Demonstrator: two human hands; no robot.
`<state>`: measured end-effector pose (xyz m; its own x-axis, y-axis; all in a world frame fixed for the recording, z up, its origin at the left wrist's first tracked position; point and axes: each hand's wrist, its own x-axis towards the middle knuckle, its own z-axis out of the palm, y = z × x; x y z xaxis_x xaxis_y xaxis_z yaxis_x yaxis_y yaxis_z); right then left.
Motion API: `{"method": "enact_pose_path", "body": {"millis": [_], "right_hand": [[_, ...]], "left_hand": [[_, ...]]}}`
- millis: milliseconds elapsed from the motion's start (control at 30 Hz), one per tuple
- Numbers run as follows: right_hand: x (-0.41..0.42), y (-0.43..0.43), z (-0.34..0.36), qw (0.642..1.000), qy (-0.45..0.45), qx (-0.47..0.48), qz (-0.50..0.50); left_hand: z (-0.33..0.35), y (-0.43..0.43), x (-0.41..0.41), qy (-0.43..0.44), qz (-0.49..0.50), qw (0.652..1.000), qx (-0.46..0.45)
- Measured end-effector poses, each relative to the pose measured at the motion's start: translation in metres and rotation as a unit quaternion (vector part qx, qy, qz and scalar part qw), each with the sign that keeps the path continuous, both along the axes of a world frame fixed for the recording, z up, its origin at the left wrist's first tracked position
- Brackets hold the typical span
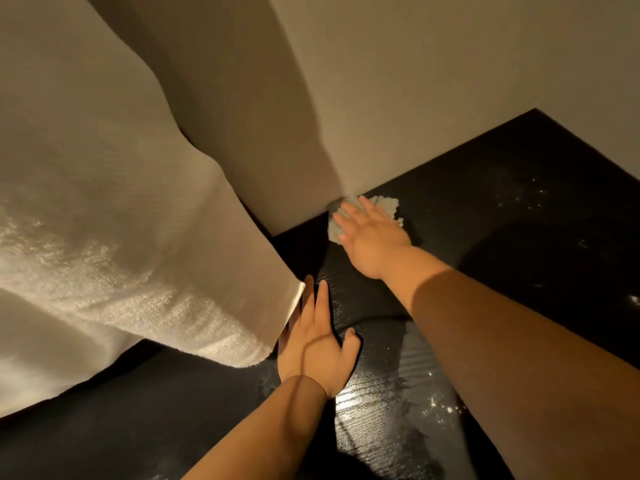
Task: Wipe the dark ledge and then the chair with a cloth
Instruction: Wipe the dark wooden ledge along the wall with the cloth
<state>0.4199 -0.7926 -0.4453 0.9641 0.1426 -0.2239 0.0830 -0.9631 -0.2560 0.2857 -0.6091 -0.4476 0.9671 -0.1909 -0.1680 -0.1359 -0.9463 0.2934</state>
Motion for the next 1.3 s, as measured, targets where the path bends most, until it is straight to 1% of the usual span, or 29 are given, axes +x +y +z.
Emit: {"method": "enact_pose_path", "body": {"millis": [67, 100, 200, 267, 300, 333, 400, 467, 500, 533, 600, 667, 733, 767, 800, 900, 967, 1000, 1033, 1133, 1167, 1200, 1233, 1300], "right_hand": [[-0.002, 0.014, -0.001, 1.0, 0.002, -0.007, -0.015], [-0.004, 0.025, 0.0, 1.0, 0.002, -0.008, 0.01], [-0.008, 0.051, -0.006, 0.988, -0.003, -0.031, 0.153], [-0.007, 0.044, -0.003, 0.98, -0.009, -0.044, 0.194], [-0.008, 0.033, 0.0, 0.982, -0.009, -0.039, 0.186], [-0.009, 0.019, 0.003, 0.988, -0.002, -0.02, 0.153], [-0.008, -0.014, 0.008, 0.999, -0.004, 0.012, 0.049], [-0.005, -0.027, 0.006, 1.0, -0.007, 0.006, -0.024], [-0.004, -0.022, 0.007, 0.999, 0.005, 0.005, -0.034], [-0.006, -0.011, 0.007, 1.0, 0.014, 0.003, -0.019], [-0.015, 0.017, 0.009, 0.998, 0.004, -0.001, 0.066], [-0.024, 0.032, 0.009, 0.99, -0.006, 0.017, 0.137], [-0.025, 0.027, 0.01, 0.986, -0.005, 0.026, 0.165], [-0.023, 0.018, 0.008, 0.988, -0.005, 0.023, 0.156], [-0.02, 0.006, 0.005, 0.992, -0.01, 0.018, 0.126], [-0.009, -0.039, -0.006, 0.999, -0.039, -0.019, -0.017], [-0.005, -0.041, -0.009, 0.996, -0.019, -0.026, -0.077], [-0.005, -0.03, -0.007, 0.997, -0.009, -0.031, -0.077], [-0.007, -0.017, -0.004, 0.998, -0.004, -0.035, -0.052], [-0.02, 0.004, -0.001, 0.997, 0.006, -0.008, 0.072], [-0.021, -0.003, 0.002, 0.996, 0.008, 0.003, 0.089], [-0.018, -0.013, 0.005, 0.996, 0.005, 0.007, 0.084], [-0.012, -0.025, 0.006, 0.998, 0.002, -0.001, 0.058], [0.0, -0.052, 0.005, 0.999, 0.011, -0.023, -0.043]], "left_hand": [[-0.002, 0.002, 0.001, 0.001, -0.002, 1.0, 0.002], [-0.002, 0.001, 0.001, 0.002, -0.003, 1.0, 0.001], [0.0, 0.0, 0.001, 0.008, -0.001, 1.0, -0.012], [0.0, 0.0, 0.001, 0.016, 0.003, 1.0, -0.014], [-0.001, 0.001, 0.001, 0.018, 0.001, 1.0, -0.012], [-0.002, 0.001, 0.001, 0.019, -0.001, 1.0, -0.009], [-0.003, 0.002, 0.001, 0.013, -0.002, 1.0, -0.008], [-0.003, 0.002, 0.001, 0.011, -0.004, 1.0, -0.009], [-0.004, 0.003, 0.001, 0.013, -0.004, 1.0, -0.012], [-0.004, 0.003, 0.001, 0.017, -0.003, 1.0, -0.015], [-0.003, 0.003, 0.001, 0.022, -0.002, 1.0, -0.017], [-0.002, 0.002, 0.003, 0.027, -0.005, 0.999, -0.023], [-0.002, 0.002, 0.004, 0.031, 0.0, 0.999, -0.026], [-0.002, 0.002, 0.003, 0.029, 0.003, 0.999, -0.02], [-0.001, 0.002, 0.002, 0.023, 0.002, 1.0, -0.013], [0.001, 0.002, 0.001, 0.011, -0.003, 1.0, 0.001], [0.002, 0.001, 0.001, 0.009, -0.003, 1.0, 0.006], [0.002, 0.001, 0.001, 0.01, -0.001, 1.0, 0.008], [0.002, 0.001, 0.0, 0.011, 0.0, 1.0, 0.007], [0.003, 0.0, 0.0, 0.013, 0.0, 1.0, 0.0], [0.002, 0.0, 0.001, 0.012, 0.0, 1.0, 0.0], [0.002, 0.0, 0.002, 0.011, 0.002, 1.0, 0.002], [0.001, 0.0, 0.002, 0.011, 0.002, 1.0, 0.005], [0.001, 0.0, 0.001, 0.013, 0.004, 1.0, 0.005]]}}
